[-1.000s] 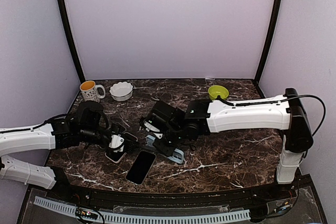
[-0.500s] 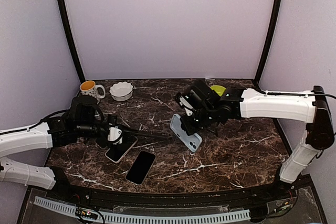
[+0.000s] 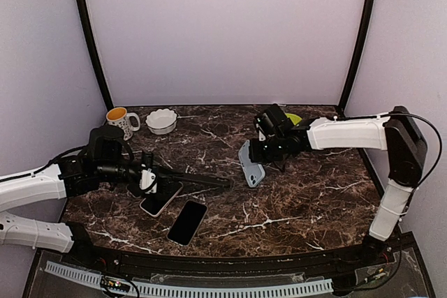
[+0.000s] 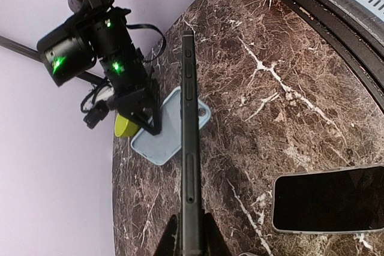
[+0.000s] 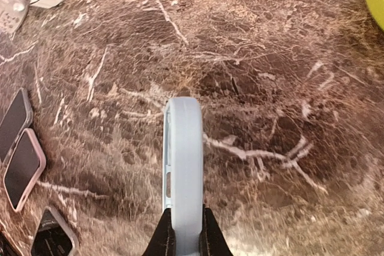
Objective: Take the phone out of the phone case
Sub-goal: Place the phone case at the center of the board, then pass from the left arm to the right
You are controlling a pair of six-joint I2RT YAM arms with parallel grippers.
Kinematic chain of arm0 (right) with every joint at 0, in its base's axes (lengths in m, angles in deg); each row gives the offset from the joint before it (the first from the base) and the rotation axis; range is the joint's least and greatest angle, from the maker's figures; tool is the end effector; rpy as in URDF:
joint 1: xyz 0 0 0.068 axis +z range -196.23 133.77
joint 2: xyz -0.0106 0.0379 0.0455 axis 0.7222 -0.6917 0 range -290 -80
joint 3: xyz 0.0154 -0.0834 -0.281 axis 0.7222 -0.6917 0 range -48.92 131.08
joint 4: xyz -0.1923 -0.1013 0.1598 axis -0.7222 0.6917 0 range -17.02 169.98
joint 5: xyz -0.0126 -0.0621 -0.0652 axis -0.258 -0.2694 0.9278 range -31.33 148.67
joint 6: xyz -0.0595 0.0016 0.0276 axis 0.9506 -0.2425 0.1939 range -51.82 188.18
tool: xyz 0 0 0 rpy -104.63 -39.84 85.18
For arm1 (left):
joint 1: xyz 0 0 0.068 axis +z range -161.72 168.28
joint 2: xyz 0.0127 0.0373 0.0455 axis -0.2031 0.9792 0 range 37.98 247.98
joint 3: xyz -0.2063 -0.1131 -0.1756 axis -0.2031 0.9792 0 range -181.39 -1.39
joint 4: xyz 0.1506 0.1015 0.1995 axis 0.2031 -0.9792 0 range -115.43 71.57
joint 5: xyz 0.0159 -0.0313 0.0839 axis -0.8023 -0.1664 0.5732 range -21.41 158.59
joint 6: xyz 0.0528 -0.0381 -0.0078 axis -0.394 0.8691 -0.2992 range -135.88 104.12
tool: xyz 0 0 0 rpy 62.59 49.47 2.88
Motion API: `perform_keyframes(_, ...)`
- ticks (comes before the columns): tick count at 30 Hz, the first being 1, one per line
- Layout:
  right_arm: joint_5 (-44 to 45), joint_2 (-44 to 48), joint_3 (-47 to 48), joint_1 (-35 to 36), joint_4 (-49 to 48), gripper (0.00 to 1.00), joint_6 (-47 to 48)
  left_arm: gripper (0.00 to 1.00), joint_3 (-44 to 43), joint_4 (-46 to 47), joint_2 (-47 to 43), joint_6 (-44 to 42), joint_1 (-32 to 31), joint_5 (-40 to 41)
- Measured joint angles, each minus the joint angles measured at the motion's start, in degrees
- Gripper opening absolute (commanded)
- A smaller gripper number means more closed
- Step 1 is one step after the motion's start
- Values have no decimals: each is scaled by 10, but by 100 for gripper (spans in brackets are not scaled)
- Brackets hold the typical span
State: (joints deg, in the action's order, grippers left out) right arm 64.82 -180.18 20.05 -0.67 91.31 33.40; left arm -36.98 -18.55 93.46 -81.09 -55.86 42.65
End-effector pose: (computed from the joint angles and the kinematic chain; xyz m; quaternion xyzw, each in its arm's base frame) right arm 0.2840 0.2818 0.2188 -0.0696 0.9346 0.1844 0.2963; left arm 0.1498 -0.1768 0.2776 0.7257 0.3566 -0.0785 0.5831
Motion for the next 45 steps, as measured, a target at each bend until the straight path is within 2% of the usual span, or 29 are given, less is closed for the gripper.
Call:
perform_keyframes(10, -84, -161, 151, -54, -70, 0, -48, 0, 0, -1, 0, -1, 0, -17)
perform_keyframes(13, -124, -208, 195, -72, -101, 12, -60, 0, 0, -1, 0, -1, 0, -20)
perform_keyframes(16, -162, -262, 248, -89, -132, 18, -63, 0, 0, -1, 0, -1, 0, -22)
perform_keyframes(17, -171, -278, 265, -95, -140, 25, -64, 0, 0, -1, 0, -1, 0, -23)
perform_keyframes(19, -189, -305, 295, -105, -147, 55, -70, 0, 0, -1, 0, -1, 0, -24)
perform_keyframes(21, -209, -329, 329, -117, -147, 71, -74, 0, 0, -1, 0, -1, 0, -25)
perform_keyframes(25, -226, -349, 380, -146, -113, 81, -58, 0, 0, -1, 0, -1, 0, -26)
perform_keyframes(29, -207, -306, 356, -170, -77, 86, -12, 0, 0, -1, 0, -1, 0, -26)
perform_keyframes(34, -181, -167, 265, -178, -50, 87, 75, 0, 0, -2, 0, -1, 0, -28)
perform_keyframes(37, -181, -53, 184, -172, -88, 88, 137, 0, 0, -2, 1, -1, 0, -28)
perform_keyframes(40, -179, 58, 75, -160, -156, 98, 189, 0, 0, -2, 4, 0, 0, -28)
perform_keyframes(45, -174, 193, -83, -123, -245, 99, 253, 0, 0, -1, 10, 6, 0, -30)
